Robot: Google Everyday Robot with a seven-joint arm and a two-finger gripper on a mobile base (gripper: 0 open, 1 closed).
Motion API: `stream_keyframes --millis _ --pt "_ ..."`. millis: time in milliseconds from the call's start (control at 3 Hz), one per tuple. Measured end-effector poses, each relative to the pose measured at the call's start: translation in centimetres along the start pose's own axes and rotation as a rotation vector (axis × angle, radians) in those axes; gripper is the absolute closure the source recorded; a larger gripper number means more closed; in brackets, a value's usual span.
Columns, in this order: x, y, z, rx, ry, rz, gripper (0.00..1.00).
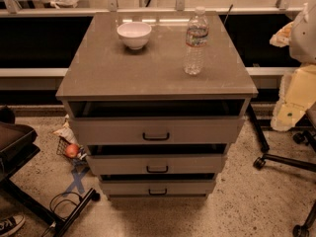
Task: Open bottom drawer
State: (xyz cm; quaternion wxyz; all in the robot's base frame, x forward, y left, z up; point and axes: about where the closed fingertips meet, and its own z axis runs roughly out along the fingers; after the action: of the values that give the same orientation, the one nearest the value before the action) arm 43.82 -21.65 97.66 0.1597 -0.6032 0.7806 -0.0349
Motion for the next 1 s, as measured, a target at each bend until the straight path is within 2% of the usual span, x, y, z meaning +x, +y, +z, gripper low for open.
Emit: stream_keyframes --millis 333,667,1000 --pt "0.2 0.0 0.1 0.007 -0.006 0.007 0.00" --pt "0.8 0.9 2.6 0.008 -0.071 0.049 0.00" --pt "1.1 2.3 5.8 0.018 -0.169 0.085 0.00"
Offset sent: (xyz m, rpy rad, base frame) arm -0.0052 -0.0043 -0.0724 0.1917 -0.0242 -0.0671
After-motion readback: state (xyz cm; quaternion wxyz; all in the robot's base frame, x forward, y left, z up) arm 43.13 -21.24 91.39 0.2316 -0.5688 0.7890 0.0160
